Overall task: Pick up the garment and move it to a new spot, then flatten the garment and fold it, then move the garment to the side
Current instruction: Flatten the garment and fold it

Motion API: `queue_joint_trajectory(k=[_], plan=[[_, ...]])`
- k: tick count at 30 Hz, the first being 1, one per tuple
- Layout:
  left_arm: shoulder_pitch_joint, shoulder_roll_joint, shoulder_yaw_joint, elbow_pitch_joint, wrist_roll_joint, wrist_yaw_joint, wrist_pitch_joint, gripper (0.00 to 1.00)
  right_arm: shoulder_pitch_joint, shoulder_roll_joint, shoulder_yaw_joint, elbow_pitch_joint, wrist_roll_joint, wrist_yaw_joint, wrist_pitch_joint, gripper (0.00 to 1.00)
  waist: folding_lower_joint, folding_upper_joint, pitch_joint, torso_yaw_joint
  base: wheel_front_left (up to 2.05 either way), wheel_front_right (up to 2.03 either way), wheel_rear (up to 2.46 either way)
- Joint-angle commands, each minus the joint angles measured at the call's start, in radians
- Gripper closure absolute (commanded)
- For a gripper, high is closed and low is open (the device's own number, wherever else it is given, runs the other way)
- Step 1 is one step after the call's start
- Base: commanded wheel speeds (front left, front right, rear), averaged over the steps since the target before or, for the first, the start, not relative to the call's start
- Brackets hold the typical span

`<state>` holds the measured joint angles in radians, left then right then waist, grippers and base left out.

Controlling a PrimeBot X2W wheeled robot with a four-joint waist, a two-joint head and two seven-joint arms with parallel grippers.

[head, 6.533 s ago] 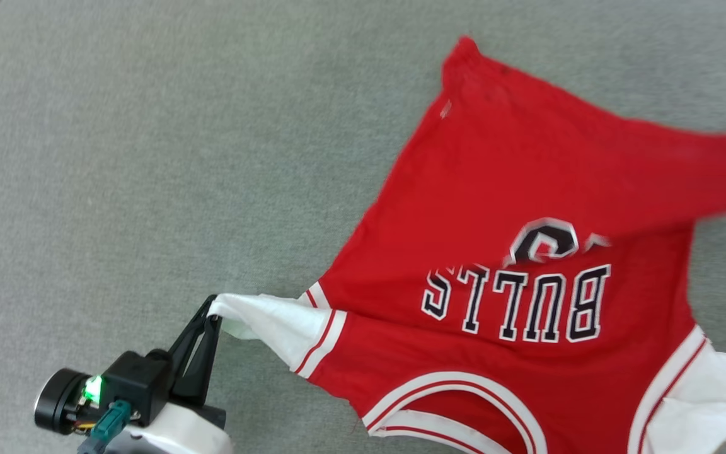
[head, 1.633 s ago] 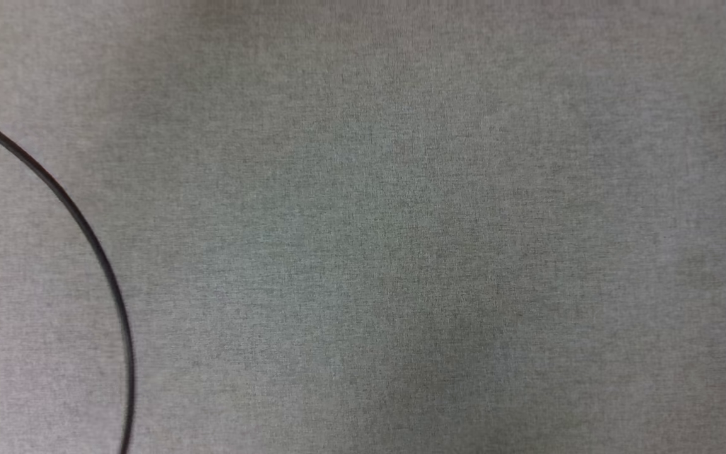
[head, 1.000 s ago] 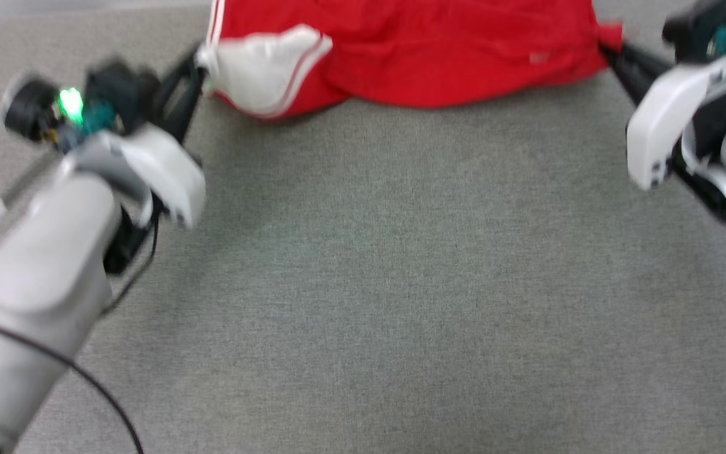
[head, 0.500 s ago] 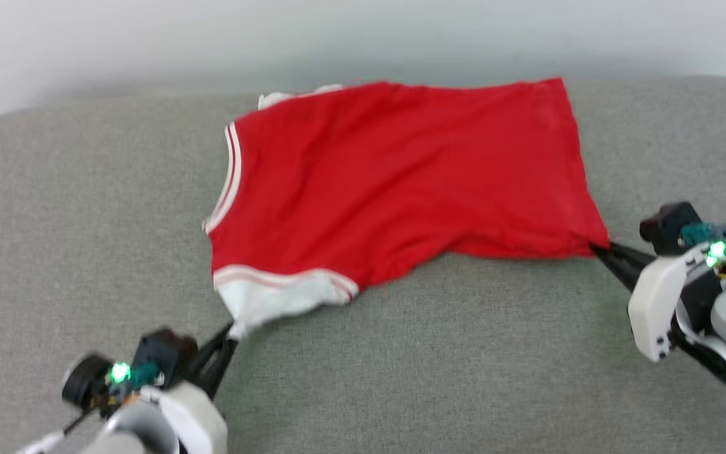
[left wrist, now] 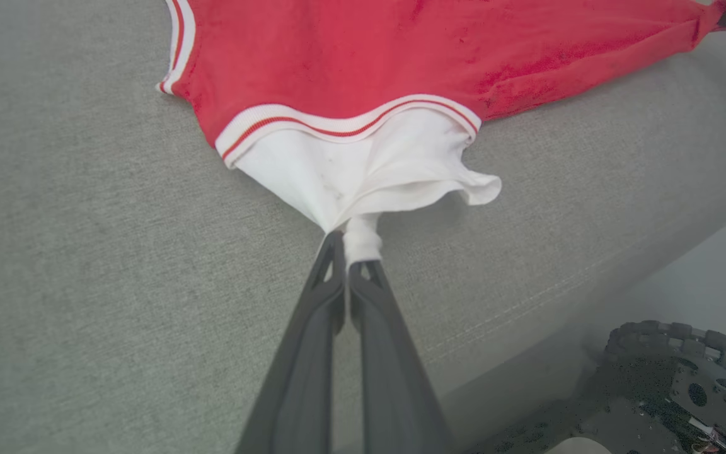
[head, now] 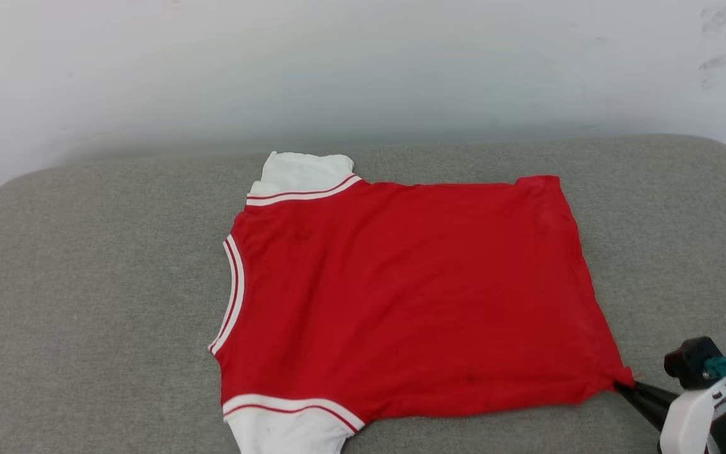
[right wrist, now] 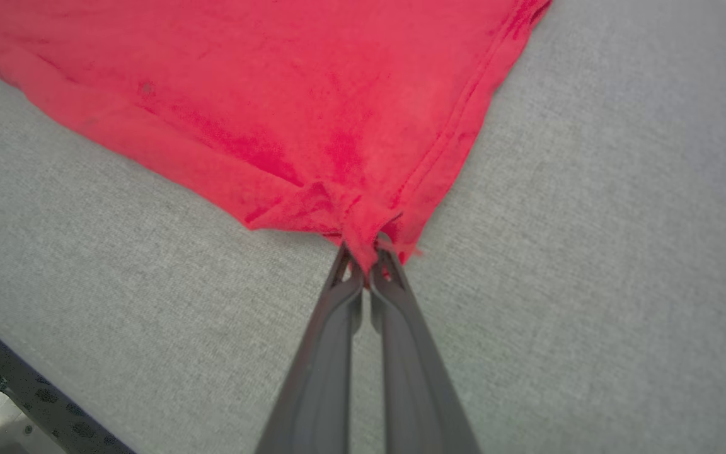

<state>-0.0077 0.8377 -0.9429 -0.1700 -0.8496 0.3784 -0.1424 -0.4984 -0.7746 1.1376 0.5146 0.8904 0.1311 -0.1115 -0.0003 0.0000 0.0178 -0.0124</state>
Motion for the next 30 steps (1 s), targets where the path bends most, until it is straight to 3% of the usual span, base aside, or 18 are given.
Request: queue_joint_trajectory(k=[1, 6, 14, 23, 30], plan=[[0.034, -0.008, -0.013, -0.009, -0.008, 0.011, 0.002, 1.00, 0.063, -0.023, -0.023, -0.023, 0.001, -0.001, -0.010, 1.00, 0.0003, 0.0000, -0.015, 0.011, 0.00, 0.00, 0.00], [0.095, -0.012, -0.028, -0.017, -0.039, 0.026, -0.002, 1.00, 0.176, -0.068, -0.089, -0.084, 0.001, -0.001, -0.003, 1.00, 0.0003, 0.0000, -0.026, 0.009, 0.00, 0.00, 0.00], [0.086, 0.016, -0.013, -0.031, -0.034, 0.024, -0.016, 1.00, 0.268, -0.068, -0.211, -0.155, -0.015, -0.001, 0.033, 1.00, 0.0003, 0.0000, -0.018, 0.010, 0.00, 0.00, 0.00], [-0.117, -0.003, 0.037, 0.031, 0.024, -0.065, -0.019, 1.00, 0.285, -0.031, -0.406, -0.238, -0.078, -0.001, 0.096, 1.00, 0.0003, 0.0000, 0.017, 0.014, 0.00, 0.00, 0.00], [-0.296, 0.012, 0.067, 0.094, 0.060, -0.162, 0.022, 1.00, 0.279, -0.016, -0.526, -0.307, -0.124, -0.001, 0.165, 1.00, 0.0003, 0.0000, 0.071, 0.004, 0.00, 0.00, 0.00]])
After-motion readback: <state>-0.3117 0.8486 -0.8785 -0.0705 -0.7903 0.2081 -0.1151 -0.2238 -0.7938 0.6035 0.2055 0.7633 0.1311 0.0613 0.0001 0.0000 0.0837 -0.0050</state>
